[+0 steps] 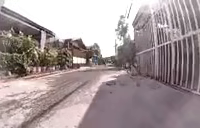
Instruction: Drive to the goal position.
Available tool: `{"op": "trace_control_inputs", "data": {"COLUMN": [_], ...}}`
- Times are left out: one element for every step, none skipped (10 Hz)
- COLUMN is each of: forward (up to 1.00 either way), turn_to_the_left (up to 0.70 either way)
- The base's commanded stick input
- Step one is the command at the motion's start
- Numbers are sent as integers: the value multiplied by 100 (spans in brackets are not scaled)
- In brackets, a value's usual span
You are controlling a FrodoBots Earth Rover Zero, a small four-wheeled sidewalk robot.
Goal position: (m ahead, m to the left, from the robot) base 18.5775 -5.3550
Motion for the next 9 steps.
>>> {"op": "trace_control_inputs", "data": {"forward": [70,70,70,70,70,70,70,70,70], "turn_to_the_left": [0,0,0,0,0,0,0,0,0]}}
